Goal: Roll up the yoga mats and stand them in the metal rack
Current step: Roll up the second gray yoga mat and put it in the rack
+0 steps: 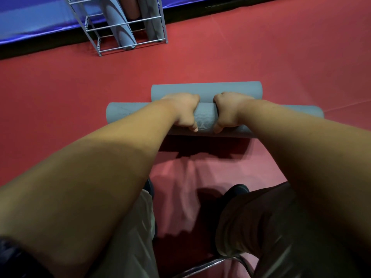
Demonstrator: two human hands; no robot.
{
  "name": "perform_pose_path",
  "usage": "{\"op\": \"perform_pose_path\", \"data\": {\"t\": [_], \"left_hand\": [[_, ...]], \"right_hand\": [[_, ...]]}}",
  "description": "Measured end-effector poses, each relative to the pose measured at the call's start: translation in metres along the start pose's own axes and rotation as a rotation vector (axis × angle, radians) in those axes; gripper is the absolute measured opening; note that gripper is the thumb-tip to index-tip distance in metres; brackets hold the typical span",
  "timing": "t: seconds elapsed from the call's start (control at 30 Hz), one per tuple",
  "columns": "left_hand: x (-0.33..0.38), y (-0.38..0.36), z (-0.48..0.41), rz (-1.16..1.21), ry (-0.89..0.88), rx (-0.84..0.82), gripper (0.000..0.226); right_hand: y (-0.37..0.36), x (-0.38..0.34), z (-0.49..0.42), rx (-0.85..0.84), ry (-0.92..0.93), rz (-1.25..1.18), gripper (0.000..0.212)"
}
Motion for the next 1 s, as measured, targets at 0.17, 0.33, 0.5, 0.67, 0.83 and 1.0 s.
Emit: {"op": "perform_pose_path", "data": {"t": [0.17, 0.33, 0.5, 0.67, 0.83, 1.0], "left_hand": [[0.0025, 0.0005, 0.0034, -0.062, -0.019, 0.02, 0.097], [0.0044, 0.0046, 0.0036, -0.077, -0.016, 0.053, 0.091], [0.0005, 0.0063, 0.0016, -0.031, -0.012, 0.033, 0.077], [-0.0048, 0.0008, 0.0, 0.028, 0.018, -0.034, 0.07], [-0.0017, 0.0007, 0.0016, -0.018, 0.006, 0.006, 0.089], [0.0049, 0.0038, 0.0029, -0.094, -0.008, 0.057, 0.098]], "right_hand": [[0.0016, 0.0024, 0.0013, -0.048, -0.023, -0.03, 0.068], [0.0008, 0.0019, 0.0023, -0.056, -0.015, -0.034, 0.067], [-0.0048, 0.0018, 0.0004, -0.037, 0.01, -0.056, 0.082], [-0.0038, 0.0005, -0.0017, 0.002, 0.022, -0.003, 0.104], [-0.001, 0.0035, -0.0045, -0.022, -0.003, -0.015, 0.08], [-0.0017, 0.0042, -0.0019, -0.029, -0.01, -0.038, 0.077]]}}
Point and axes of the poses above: each hand's wrist, its own z-axis away from the middle knuckle, its own y-axis out of the back of the hand, x = y × z, the point moved 8 cm from there along -z, towards the middle knuckle, and after that the axes turned 2 degrees about y, right-handed, at the moved point
